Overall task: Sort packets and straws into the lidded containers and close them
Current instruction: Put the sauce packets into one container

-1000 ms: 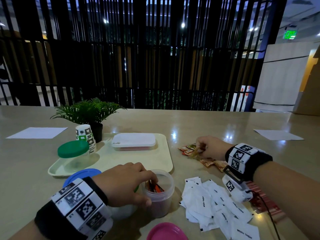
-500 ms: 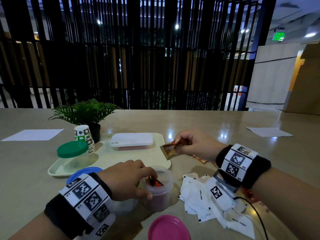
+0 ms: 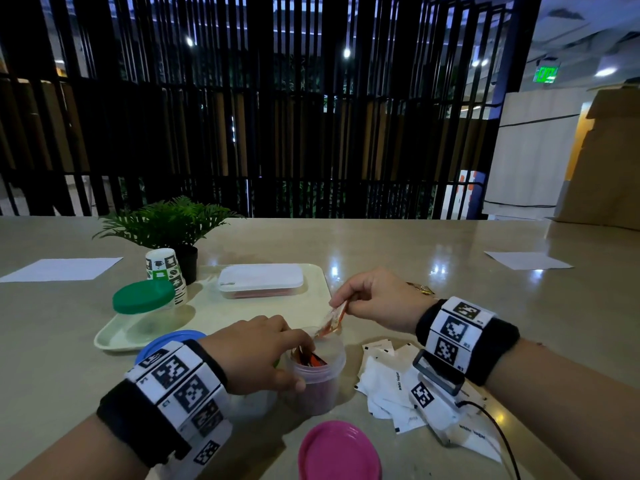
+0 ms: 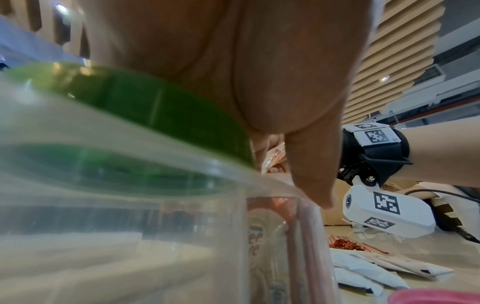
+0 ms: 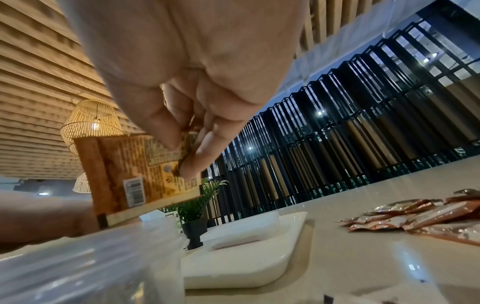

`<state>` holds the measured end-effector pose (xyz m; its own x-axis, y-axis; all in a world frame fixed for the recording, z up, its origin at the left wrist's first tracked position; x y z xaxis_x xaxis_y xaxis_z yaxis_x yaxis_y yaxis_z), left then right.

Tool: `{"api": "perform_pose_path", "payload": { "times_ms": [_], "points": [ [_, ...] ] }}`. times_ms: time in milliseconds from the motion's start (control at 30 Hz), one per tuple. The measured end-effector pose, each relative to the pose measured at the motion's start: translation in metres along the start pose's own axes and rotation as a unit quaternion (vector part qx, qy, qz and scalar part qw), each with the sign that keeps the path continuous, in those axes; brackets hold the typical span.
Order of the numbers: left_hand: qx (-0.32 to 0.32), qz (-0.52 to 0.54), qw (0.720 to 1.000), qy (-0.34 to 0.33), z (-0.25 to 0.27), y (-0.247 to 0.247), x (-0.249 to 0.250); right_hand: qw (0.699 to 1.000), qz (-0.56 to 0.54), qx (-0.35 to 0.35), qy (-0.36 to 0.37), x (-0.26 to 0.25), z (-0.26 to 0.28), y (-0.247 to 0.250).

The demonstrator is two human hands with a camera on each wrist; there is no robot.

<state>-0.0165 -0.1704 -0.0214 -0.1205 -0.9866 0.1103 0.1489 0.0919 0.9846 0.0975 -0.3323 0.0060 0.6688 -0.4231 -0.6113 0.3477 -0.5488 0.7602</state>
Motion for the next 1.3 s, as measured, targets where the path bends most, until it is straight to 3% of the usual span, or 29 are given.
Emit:
{"api": "perform_pose_path", "payload": {
  "times_ms": [200,600,933,1100,1300],
  "points": [
    [0.003,-0.001,1.0,0.0,-0.001,-0.001,0.0,1.0,-0.019,-0.007,-0.021,0.004,0.0,-0.003],
    [0.0,0.004,1.0,0.0,0.0,0.0,0.001,0.993,0.108,0.002,-0.051,-0.008,-0.007,-0.008],
    [0.003,-0.012,1.0,0.004,0.0,-0.001,0.0,0.969,0.243,0.027,0.044,-0.044,-0.001,-0.035],
    [0.004,-0.005,1.0,0.002,0.0,-0.002,-0.001,0.96,0.27,0.042,0.054,-0.046,0.003,-0.029],
    [0.009,-0.025,1.0,0.01,-0.001,-0.003,-0.001,0.955,0.286,-0.049,0.059,-0.047,0.013,-0.046]
  ]
}}
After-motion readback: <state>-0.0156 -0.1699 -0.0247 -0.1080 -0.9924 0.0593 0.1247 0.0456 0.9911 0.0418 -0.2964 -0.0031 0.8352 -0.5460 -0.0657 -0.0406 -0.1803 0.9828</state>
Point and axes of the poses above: each hand's wrist, its own z-axis away from the middle knuckle, its own y-axis out of the back of the hand, x = y × z, the point moved 3 cm from there along -z, towards the middle knuckle, and after that the axes turned 6 degrees about z, right-handed, at the moved point
